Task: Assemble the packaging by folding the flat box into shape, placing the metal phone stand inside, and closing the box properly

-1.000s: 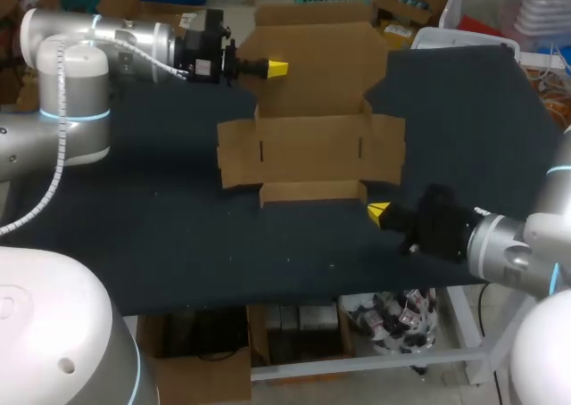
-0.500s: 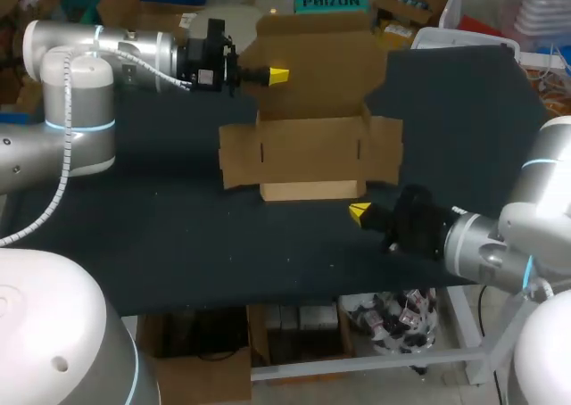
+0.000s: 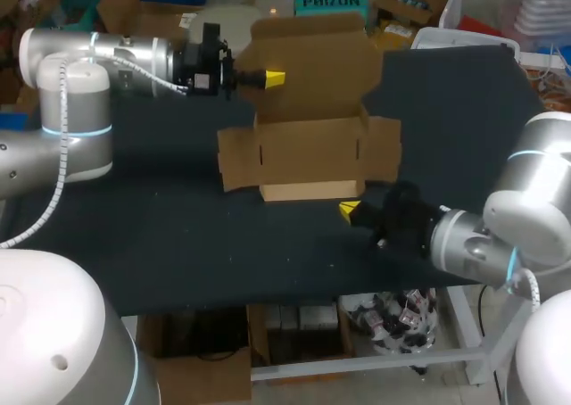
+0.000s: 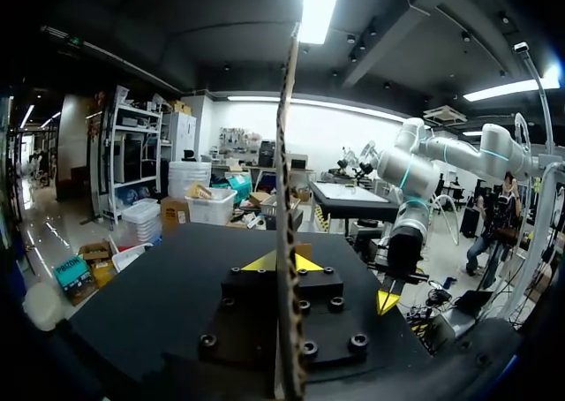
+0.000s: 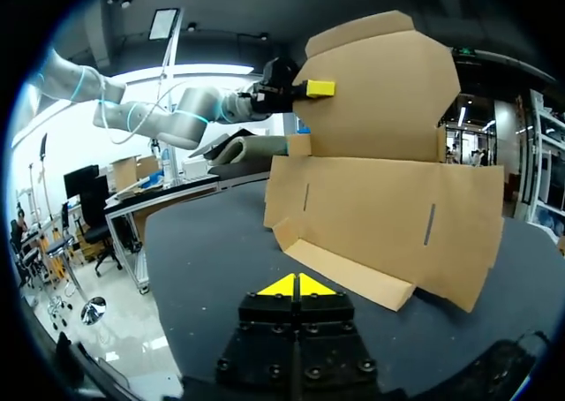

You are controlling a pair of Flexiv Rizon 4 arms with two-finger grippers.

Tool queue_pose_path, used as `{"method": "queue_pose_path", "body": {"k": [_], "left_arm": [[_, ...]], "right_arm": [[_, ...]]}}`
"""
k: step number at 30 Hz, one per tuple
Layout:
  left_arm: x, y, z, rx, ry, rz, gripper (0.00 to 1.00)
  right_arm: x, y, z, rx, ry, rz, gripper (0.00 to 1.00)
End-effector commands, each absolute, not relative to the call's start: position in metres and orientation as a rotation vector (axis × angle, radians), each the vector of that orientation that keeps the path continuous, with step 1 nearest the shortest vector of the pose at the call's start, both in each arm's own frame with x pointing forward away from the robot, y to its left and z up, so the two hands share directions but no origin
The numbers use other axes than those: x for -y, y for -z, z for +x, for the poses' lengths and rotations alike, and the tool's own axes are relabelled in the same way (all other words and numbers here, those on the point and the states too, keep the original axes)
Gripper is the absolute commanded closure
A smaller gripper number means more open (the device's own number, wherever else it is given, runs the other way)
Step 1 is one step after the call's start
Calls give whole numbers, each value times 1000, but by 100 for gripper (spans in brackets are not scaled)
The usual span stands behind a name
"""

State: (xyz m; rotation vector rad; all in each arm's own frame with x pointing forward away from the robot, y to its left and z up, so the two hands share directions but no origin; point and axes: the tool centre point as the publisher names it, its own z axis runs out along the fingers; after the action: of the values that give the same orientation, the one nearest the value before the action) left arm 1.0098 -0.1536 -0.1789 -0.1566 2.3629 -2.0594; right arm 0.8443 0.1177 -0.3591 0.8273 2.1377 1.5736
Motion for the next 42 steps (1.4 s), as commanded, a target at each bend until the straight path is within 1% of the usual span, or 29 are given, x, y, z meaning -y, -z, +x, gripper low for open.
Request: {"method": "queue_pose_path", "body": {"k": [1,6,12,25,42], "left_arm": [[153,180,1009,-2363,2060,-156,100],[153,180,1009,-2363,2060,-156,100],[153,180,1009,-2363,2060,-156,100],[153,180,1009,-2363,2060,-156,100],[153,180,1009,-2363,2060,-156,100]], "right_arm": [[-122,361,845,-2129,-1563,833,100],[-122,361,845,-2129,-1563,833,100],[-134,370,863,-2026,-1573,882,100],[-170,389,894,-2041,-1498,933,100],[-175,408,927,-2048,-1440,1019,100]]}}
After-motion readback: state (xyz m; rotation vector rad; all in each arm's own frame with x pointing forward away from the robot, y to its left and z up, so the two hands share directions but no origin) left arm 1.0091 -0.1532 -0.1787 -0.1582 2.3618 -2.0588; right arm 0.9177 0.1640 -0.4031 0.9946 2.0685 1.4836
